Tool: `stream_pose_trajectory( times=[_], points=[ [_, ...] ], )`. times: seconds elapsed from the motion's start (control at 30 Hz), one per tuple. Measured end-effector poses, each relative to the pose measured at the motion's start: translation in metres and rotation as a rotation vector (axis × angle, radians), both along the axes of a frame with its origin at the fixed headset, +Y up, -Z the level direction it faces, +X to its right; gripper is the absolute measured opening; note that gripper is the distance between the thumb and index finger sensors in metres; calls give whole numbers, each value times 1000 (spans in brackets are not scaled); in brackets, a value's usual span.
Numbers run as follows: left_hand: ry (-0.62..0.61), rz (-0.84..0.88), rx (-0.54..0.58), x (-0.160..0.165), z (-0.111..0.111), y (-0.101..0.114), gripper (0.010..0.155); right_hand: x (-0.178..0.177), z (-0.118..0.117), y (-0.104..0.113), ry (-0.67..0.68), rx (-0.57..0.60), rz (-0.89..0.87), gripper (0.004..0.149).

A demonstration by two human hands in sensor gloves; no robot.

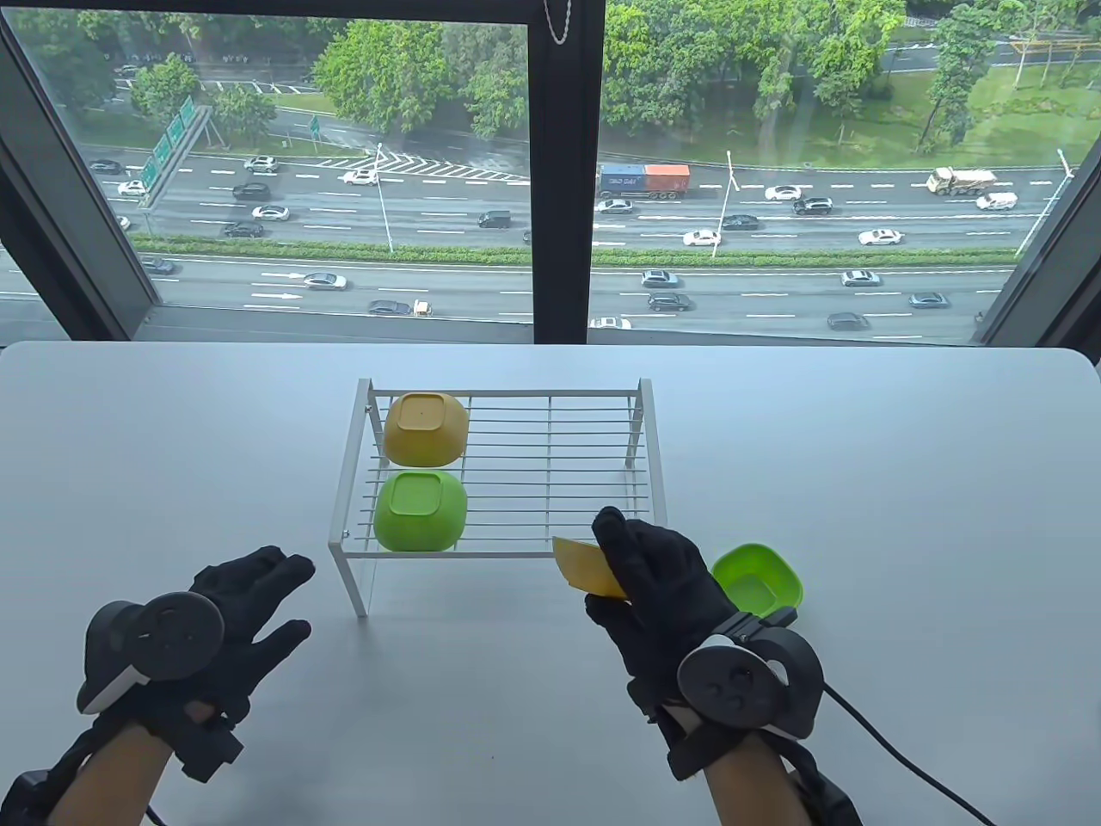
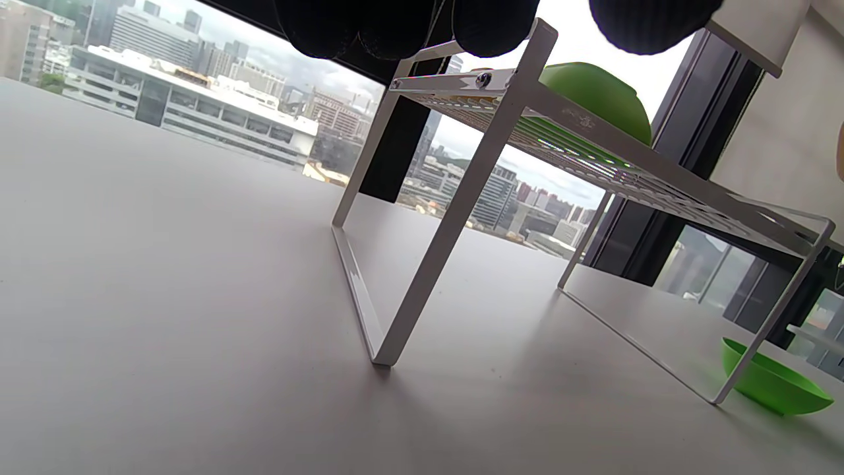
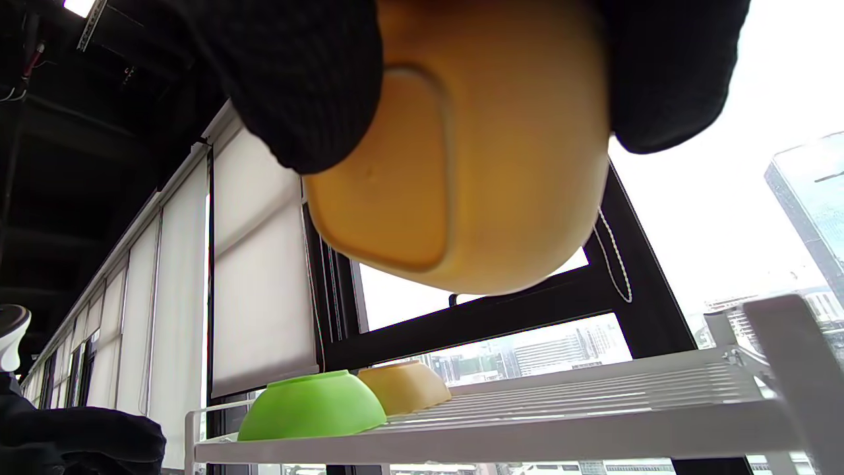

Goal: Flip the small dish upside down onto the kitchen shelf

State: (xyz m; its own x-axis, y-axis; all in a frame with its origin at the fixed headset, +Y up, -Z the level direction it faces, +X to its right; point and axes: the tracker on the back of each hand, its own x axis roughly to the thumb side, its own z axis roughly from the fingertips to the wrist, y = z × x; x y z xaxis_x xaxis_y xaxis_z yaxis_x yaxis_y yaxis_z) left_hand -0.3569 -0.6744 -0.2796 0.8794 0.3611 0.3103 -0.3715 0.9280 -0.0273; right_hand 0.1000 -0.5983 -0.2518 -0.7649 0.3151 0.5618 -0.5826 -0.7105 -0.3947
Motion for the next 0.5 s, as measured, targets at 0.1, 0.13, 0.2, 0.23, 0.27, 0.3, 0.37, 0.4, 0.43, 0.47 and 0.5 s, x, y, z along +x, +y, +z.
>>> stream_pose_trajectory(
  times=[0.1,0.13,0.2,0.23,0.27,0.3,0.37,0.4,0.43,0.47,0.5],
  points=[
    [-2,7,3,0,0,1,71,-7,-9,-2,-44,-12,22,79],
    [-2,8,3,0,0,1,71,-10,-12,-2,-50,-24,33,79],
    [0,13,3,-1,0,1,71,-17,-18,-2,-63,-16,65,79],
    [1,15,1,-1,0,1,71,-19,-21,-1,-69,-16,77,79],
    [3,18,-2,-2,-1,1,71,-22,-24,-1,-74,-23,89,79],
    [5,21,-6,-2,-1,1,71,-25,-27,0,-77,-24,93,79],
    [6,30,-11,-4,-2,1,71,-30,-33,0,-94,-42,98,79],
    [7,33,-14,-5,-2,1,71,-32,-35,-1,-95,-46,95,80],
    [8,39,-17,-6,-2,1,71,-34,-37,-2,-104,-37,74,80],
    [11,45,-17,-7,-2,2,71,-37,-40,-4,-107,-47,42,81],
    [12,51,-18,-8,-1,3,72,-40,-42,-6,-108,-68,23,81]
  ],
)
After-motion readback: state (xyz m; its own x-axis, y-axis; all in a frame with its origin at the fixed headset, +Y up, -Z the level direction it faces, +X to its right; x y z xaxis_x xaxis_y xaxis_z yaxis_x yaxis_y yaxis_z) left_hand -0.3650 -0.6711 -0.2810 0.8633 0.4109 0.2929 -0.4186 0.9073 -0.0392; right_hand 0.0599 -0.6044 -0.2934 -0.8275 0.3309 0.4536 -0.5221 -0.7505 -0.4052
